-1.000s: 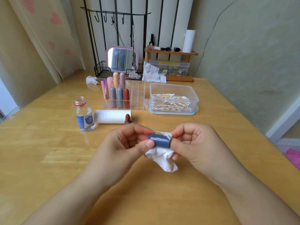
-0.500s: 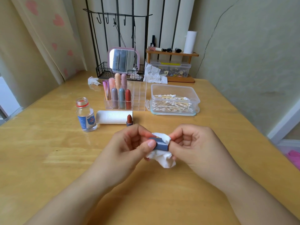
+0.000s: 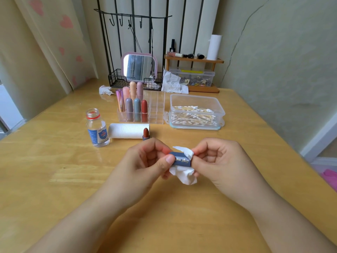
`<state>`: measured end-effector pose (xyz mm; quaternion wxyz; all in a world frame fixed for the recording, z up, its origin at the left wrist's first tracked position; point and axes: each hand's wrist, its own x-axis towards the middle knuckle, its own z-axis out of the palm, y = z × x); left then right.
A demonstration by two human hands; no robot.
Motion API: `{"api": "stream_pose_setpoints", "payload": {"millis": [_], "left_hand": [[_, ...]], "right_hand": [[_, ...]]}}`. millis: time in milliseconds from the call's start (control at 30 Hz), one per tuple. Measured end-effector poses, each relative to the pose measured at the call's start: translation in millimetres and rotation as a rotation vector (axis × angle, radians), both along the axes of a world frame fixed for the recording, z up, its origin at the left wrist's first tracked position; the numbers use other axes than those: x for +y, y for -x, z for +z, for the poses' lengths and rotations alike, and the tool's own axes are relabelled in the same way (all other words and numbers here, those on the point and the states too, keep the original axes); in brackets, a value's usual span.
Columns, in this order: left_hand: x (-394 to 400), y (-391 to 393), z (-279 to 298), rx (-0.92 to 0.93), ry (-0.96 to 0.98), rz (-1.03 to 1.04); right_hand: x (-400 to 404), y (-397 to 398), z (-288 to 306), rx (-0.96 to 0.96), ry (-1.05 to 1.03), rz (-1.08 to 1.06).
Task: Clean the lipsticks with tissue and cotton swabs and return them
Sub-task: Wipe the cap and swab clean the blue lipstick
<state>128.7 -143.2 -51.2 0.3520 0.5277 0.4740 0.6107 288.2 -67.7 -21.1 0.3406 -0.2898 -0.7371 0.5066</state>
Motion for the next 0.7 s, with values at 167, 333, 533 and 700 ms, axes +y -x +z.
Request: {"api": "stream_pose_setpoints", "payload": {"millis": [167,333,533,700], "left_hand": [[-1.7,1.2,2.1,0.036,0.019,-0.050],[-2.4,3.2,-1.7,0.302,-0.060,0.040],[-2.9,4.0,-4.8,0.795,-0.302,0.241],[-3.0,4.3,-2.7,0.663,-0.233,0.344]], "right_hand": [[-0.2,1.4,0.1,0.023,0.067,0.025],[-0.1,2.9,0.3,-0.021,0.199,-0.022],[5.6,3.6,-3.1,-0.028,0.511,-0.009],[15.3,-3.5,2.5,0.004,0.273,-0.133]]}}
